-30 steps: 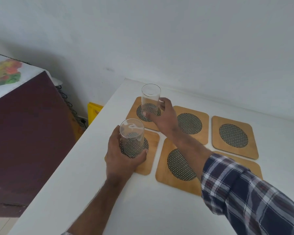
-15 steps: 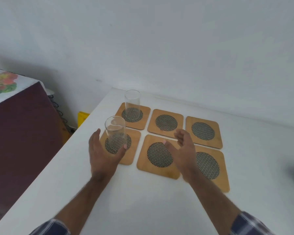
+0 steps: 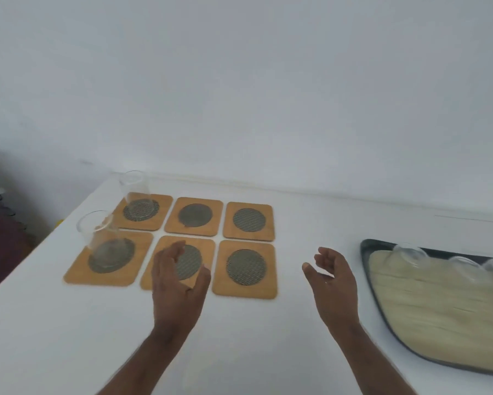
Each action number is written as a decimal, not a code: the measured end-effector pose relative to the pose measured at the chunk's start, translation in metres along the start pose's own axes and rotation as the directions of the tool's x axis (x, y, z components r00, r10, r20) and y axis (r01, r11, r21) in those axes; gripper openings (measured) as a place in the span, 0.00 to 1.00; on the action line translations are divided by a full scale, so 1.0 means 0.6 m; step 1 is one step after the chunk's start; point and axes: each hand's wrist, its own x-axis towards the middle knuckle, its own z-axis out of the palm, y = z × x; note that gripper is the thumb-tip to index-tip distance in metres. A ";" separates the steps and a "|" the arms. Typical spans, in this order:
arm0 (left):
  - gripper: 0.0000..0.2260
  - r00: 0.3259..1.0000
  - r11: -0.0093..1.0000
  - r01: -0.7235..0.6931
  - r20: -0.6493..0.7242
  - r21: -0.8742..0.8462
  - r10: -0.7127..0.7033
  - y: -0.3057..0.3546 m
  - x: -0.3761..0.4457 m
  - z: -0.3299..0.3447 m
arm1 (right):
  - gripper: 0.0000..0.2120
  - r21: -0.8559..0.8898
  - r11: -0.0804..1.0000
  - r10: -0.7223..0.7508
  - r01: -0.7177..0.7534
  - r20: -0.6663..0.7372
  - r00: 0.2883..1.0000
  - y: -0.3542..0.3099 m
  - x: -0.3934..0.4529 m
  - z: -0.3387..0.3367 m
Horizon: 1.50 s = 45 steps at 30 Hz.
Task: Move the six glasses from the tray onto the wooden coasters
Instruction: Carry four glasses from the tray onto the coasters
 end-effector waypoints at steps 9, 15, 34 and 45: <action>0.05 0.976 0.987 -0.091 0.186 -0.129 0.114 0.109 -0.073 0.162 | 0.13 -0.082 0.997 0.002 -0.016 -0.173 0.985 0.041 0.045 -0.203; 0.06 0.966 0.986 -0.097 0.225 -0.133 0.125 0.162 -0.092 0.226 | 0.17 -0.242 0.970 -0.061 0.008 -0.213 0.975 0.047 0.099 -0.277; 0.18 0.932 0.992 -0.023 0.356 -0.123 0.066 0.177 -0.115 0.250 | 0.34 -0.347 0.937 -0.010 -0.041 -0.142 0.990 0.077 0.155 -0.271; 0.41 0.802 0.991 -0.105 0.582 -0.083 0.134 0.248 -0.109 0.307 | 0.33 0.019 0.996 -0.087 0.086 0.087 0.992 -0.045 0.071 -0.243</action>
